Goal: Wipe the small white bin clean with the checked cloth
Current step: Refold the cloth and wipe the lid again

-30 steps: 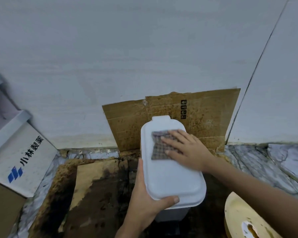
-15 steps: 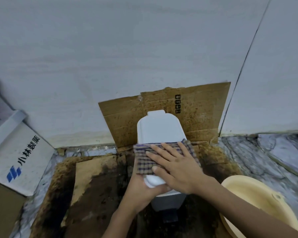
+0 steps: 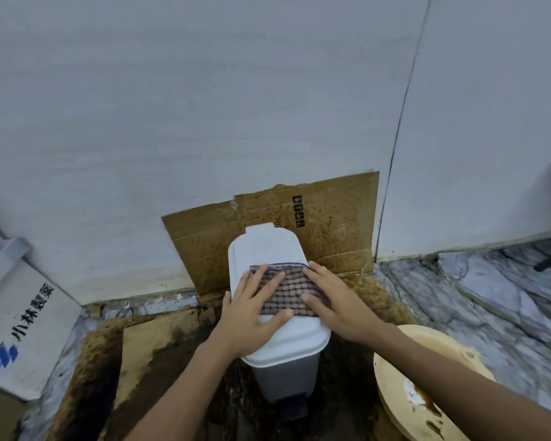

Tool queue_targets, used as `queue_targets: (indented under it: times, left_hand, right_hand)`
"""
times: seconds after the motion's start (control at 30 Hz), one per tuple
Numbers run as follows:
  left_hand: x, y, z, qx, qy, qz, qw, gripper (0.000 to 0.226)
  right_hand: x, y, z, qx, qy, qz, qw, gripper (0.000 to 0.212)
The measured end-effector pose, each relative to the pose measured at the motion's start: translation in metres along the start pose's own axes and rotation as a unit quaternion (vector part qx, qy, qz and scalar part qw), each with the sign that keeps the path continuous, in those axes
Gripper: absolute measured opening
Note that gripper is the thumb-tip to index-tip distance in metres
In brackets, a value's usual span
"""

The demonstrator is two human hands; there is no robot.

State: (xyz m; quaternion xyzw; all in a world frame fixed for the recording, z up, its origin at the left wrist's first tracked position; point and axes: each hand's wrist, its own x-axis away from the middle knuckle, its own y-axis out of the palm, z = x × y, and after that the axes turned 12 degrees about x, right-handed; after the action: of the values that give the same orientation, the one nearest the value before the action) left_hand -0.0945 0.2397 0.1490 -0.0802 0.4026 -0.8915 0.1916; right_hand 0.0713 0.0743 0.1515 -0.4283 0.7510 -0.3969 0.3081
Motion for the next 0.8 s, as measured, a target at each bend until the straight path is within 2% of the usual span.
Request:
queue_targets:
  times: [0.17, 0.27, 0.33, 0.4, 0.47, 0.57, 0.67, 0.8]
  left_hand:
    - [-0.001, 0.004, 0.002, -0.056, -0.041, -0.046, 0.997, 0.076]
    - [0.012, 0.011, 0.013, -0.072, -0.057, -0.024, 0.996, 0.072]
    - [0.02, 0.021, 0.027, -0.094, -0.06, 0.003, 0.994, 0.063]
    - [0.026, 0.034, 0.041, -0.109, -0.06, 0.024, 0.992, 0.057]
    - [0.03, 0.047, 0.057, -0.101, -0.064, 0.041, 0.992, 0.053]
    - [0.033, 0.069, 0.08, -0.058, -0.025, 0.081, 0.995, 0.051]
    - [0.033, 0.102, 0.103, -0.004, 0.037, 0.094, 0.995, 0.051]
    - [0.025, 0.163, 0.121, 0.017, 0.074, 0.022, 0.997, 0.052]
  right_hand:
    - [0.017, 0.002, 0.01, -0.176, 0.111, -0.071, 0.976, 0.075]
    - [0.028, 0.005, 0.01, -0.199, 0.121, -0.083, 0.969, 0.077]
    - [0.034, 0.002, 0.004, -0.17, 0.11, -0.067, 0.977, 0.069]
    - [0.04, -0.002, 0.002, -0.096, 0.087, -0.025, 0.991, 0.055]
    - [0.05, -0.011, 0.002, -0.04, 0.072, -0.016, 0.996, 0.049]
    - [0.07, -0.031, 0.015, 0.048, 0.051, -0.042, 0.997, 0.059]
    - [0.103, -0.053, 0.044, 0.084, 0.064, -0.034, 0.994, 0.066]
    - [0.162, -0.055, 0.093, 0.082, 0.136, -0.004, 0.987, 0.07]
